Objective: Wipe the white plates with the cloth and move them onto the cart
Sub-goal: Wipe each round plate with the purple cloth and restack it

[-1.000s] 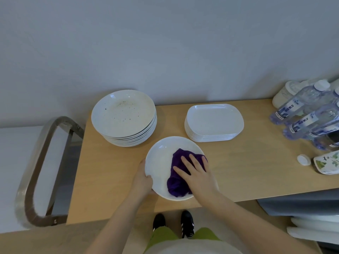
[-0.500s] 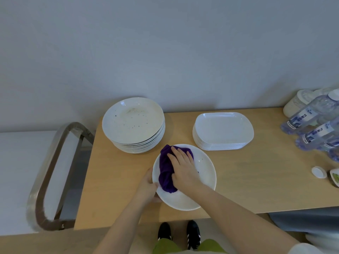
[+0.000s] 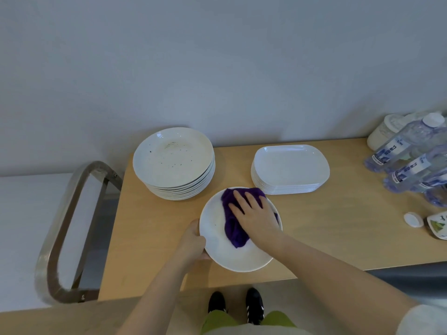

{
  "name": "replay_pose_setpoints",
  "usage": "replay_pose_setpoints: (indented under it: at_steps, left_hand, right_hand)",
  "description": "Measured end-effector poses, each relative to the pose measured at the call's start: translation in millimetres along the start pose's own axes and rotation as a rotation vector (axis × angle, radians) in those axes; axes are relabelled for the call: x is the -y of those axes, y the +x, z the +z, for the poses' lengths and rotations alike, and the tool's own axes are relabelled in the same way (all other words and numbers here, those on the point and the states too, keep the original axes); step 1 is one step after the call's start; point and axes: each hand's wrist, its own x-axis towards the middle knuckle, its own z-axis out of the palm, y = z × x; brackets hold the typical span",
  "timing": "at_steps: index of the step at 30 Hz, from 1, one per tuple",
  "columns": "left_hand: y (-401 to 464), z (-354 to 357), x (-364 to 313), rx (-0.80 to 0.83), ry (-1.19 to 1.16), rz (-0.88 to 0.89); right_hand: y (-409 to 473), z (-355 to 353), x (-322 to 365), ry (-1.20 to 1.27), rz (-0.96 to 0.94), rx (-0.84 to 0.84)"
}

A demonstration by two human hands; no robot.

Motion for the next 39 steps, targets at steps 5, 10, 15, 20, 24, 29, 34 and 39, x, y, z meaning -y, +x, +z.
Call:
replay_pose_setpoints:
  at_steps: [5, 10, 15, 20, 24, 29, 34, 39]
  left_hand:
    - [0.2, 5.5, -3.7, 0.003, 0.100, 0.060]
    - [-1.6, 4.1, -1.6, -0.035, 0.034, 0.011]
    - [-3.1, -2.5, -1.8, -0.031, 0.019, -0.054]
    - [-5.0, -6.9, -1.9, 0.010, -0.031, -0.069]
    - [-7.4, -5.9, -0.5, 0.023, -0.192, -0.077]
    - [-3.7, -3.7, -3.7, -0.047, -0.427, -0.238]
    - [3.7, -1.4, 1.3, -0.056, -0.125, -0.117]
    - [8.4, 9.0, 0.5, -0.111, 0.098, 0.030]
  right_hand:
    - [-27.6, -6.8, 1.8, -0.031, 0.225, 0.115]
    - [-36.0, -8.9, 22.0, 0.178, 0.385, 0.211]
    - [-1.4, -9.9, 28.4, 0.589, 0.444, -0.010]
    - [23.9, -17.0, 45.5, 0.720, 0.272, -0.080]
    - [10.7, -9.1, 48.6, 0.662, 0.006, -0.054]
    - [-14.2, -8.0, 46.4, 0.646, -0.126, 0.023]
    - [-40.1, -6.9, 32.0, 0.476, -0.275, 0.051]
    - [-61.5, -5.8, 1.6, 0.325, -0.322, 0.077]
